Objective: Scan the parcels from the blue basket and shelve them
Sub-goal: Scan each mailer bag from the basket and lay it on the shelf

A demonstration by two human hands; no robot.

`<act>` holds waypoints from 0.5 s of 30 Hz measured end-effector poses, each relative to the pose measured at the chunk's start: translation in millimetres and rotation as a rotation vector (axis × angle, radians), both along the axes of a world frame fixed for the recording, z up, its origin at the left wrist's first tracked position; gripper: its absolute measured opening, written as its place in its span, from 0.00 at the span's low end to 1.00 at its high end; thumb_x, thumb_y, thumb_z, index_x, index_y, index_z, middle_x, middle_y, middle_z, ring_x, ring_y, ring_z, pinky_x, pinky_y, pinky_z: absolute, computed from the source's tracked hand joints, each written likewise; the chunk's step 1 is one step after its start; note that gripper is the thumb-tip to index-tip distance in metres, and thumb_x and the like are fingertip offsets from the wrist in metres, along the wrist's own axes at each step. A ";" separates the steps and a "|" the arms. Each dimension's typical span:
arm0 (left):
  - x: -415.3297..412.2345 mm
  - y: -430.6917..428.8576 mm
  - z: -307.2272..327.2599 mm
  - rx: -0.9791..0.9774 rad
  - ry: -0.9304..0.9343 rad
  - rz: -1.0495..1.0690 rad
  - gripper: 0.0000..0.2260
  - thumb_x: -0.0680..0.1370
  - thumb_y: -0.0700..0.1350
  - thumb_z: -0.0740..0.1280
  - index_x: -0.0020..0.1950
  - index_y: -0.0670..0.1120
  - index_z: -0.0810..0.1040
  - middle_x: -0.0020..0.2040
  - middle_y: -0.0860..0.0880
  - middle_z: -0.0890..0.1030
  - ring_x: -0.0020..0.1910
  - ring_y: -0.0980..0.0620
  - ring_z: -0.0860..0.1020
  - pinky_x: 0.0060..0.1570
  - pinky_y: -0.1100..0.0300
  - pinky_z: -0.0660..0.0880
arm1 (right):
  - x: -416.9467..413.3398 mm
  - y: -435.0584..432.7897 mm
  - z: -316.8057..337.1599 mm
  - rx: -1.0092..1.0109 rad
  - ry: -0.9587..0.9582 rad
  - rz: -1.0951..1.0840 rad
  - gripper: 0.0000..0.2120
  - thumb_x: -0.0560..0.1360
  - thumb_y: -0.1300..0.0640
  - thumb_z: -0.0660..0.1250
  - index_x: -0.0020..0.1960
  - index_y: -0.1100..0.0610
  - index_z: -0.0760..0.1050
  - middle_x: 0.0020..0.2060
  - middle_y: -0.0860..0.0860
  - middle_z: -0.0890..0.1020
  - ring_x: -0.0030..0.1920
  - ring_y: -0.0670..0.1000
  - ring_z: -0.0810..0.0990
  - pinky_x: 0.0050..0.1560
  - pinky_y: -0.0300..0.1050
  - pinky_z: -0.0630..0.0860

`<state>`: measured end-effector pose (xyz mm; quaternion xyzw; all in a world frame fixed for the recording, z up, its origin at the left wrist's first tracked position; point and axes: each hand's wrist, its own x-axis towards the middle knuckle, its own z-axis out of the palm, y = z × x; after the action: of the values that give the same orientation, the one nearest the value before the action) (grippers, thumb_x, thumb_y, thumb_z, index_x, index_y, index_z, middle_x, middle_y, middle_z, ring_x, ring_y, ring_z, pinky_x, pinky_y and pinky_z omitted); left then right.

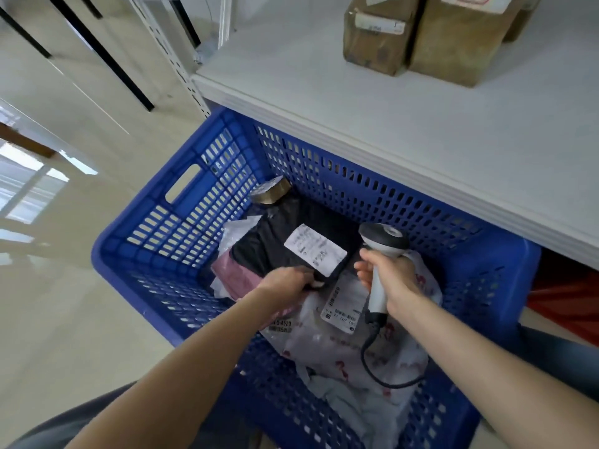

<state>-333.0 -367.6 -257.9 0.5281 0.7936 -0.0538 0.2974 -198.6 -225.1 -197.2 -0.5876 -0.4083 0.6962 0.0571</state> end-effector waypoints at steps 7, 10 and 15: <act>27.9 -43.4 2.6 -0.320 -0.081 -0.257 0.20 0.76 0.39 0.62 0.68 0.50 0.73 0.67 0.49 0.72 0.65 0.46 0.72 0.60 0.53 0.73 | 17.8 -4.9 -0.1 0.015 -0.018 0.097 0.05 0.74 0.58 0.71 0.44 0.60 0.80 0.35 0.53 0.82 0.32 0.48 0.79 0.33 0.41 0.77; 12.7 -41.4 12.4 -0.172 -0.081 0.234 0.21 0.75 0.43 0.65 0.68 0.49 0.72 0.65 0.45 0.72 0.60 0.44 0.75 0.57 0.55 0.73 | 20.1 -11.0 -11.3 0.001 -0.059 0.126 0.07 0.73 0.58 0.73 0.45 0.61 0.79 0.37 0.52 0.80 0.38 0.49 0.78 0.38 0.44 0.80; 21.5 -13.5 -6.3 -0.127 -0.229 0.757 0.30 0.74 0.53 0.70 0.69 0.38 0.67 0.64 0.39 0.72 0.60 0.41 0.75 0.56 0.54 0.72 | 16.5 -13.5 -28.6 0.001 -0.119 0.199 0.13 0.71 0.56 0.74 0.52 0.57 0.75 0.48 0.53 0.79 0.48 0.53 0.77 0.50 0.48 0.76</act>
<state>-311.5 -381.1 -264.2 0.1813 0.8889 0.0697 0.4149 -182.1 -238.6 -225.9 -0.5846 -0.4676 0.6621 -0.0361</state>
